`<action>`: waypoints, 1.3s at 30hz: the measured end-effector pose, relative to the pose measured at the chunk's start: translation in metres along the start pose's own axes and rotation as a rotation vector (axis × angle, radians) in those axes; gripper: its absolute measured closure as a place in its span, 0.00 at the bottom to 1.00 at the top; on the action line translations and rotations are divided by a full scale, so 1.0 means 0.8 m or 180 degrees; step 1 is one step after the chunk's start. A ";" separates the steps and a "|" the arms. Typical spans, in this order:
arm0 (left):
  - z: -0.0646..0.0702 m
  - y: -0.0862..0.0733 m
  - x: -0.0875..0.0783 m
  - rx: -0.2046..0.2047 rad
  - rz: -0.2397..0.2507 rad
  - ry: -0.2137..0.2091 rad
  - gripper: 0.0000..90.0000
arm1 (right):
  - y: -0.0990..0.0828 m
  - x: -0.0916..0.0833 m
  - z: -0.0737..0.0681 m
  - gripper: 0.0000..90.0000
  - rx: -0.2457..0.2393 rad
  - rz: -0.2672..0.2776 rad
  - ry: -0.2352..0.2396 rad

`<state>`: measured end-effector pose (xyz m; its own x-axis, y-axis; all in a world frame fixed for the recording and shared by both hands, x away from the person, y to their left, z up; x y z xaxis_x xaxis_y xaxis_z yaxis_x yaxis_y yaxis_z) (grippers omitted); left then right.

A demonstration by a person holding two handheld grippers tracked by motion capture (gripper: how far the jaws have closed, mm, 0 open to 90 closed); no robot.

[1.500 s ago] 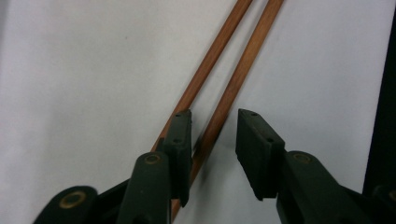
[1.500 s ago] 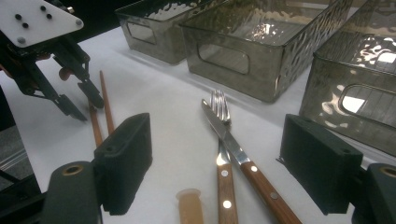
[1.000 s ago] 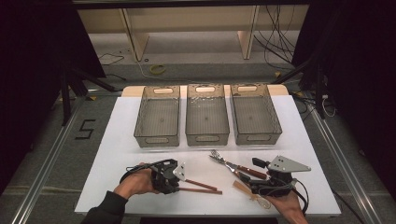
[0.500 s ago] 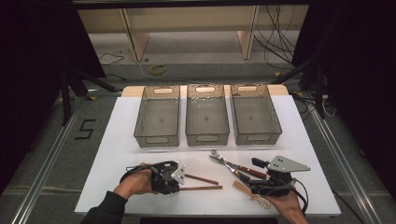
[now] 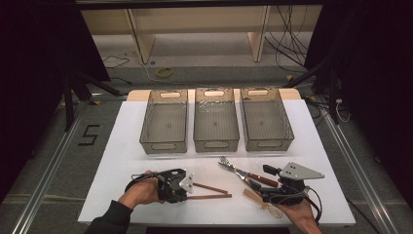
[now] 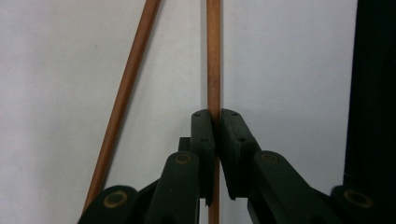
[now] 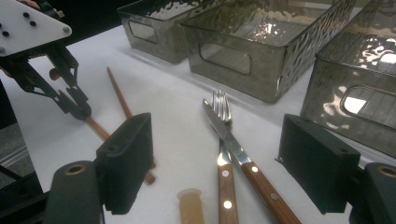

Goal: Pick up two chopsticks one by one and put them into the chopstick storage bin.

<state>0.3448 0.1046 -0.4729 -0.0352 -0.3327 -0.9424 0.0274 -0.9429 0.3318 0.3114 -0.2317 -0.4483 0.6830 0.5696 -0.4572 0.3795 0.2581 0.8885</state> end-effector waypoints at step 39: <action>0.010 0.019 -0.067 -0.0132 0.0188 0.0487 0.94 | 0.000 0.001 0.001 0.30 0.0046 -0.0023 0.0008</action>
<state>0.3392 0.1077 -0.4169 0.1203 -0.3783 -0.9178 0.0661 -0.9194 0.3877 0.3123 -0.2320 -0.4491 0.6786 0.5698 -0.4634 0.3933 0.2509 0.8845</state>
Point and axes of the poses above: each handheld gripper's, and its own axes: x roughly forward along the jaws, y roughly out of its top, z roughly to its right, the point moved 1 cm from there along x, roughly forward along the jaws, and after that the axes turned 7 degrees about -y, right-handed, at the moved point
